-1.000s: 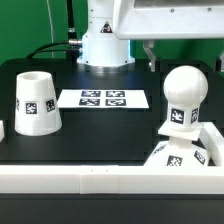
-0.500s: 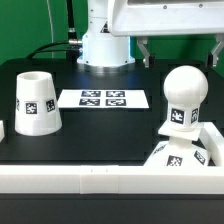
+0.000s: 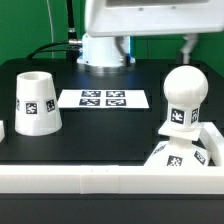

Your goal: Assemble lamp

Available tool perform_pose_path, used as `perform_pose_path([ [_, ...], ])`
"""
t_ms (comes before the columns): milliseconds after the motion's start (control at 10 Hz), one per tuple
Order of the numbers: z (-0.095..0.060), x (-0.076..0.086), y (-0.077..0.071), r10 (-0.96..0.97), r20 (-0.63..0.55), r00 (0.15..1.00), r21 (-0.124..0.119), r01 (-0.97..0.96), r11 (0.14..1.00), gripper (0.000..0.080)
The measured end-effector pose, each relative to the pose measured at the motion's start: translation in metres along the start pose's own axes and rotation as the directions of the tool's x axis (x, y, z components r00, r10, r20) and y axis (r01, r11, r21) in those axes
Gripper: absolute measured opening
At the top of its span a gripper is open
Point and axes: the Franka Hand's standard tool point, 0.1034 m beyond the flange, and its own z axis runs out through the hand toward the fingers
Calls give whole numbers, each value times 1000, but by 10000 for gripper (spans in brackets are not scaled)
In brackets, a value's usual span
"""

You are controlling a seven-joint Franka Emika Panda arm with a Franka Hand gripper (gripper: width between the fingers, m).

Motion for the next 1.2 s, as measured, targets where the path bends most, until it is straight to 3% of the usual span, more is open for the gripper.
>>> perform_pose_path([
  [200, 3, -24, 42, -42, 11, 999, -3, 42, 999, 699],
  [300, 4, -28, 52, -34, 16, 999, -5, 34, 999, 699],
  [700, 6, -28, 49, -41, 19, 999, -5, 41, 999, 699],
  [800, 9, -35, 55, -73, 18, 997, -7, 73, 997, 699],
  [1000, 18, -75, 88, -116, 40, 992, -10, 116, 993, 699],
  [1200, 20, -92, 113, -136, 55, 989, -9, 137, 991, 699],
])
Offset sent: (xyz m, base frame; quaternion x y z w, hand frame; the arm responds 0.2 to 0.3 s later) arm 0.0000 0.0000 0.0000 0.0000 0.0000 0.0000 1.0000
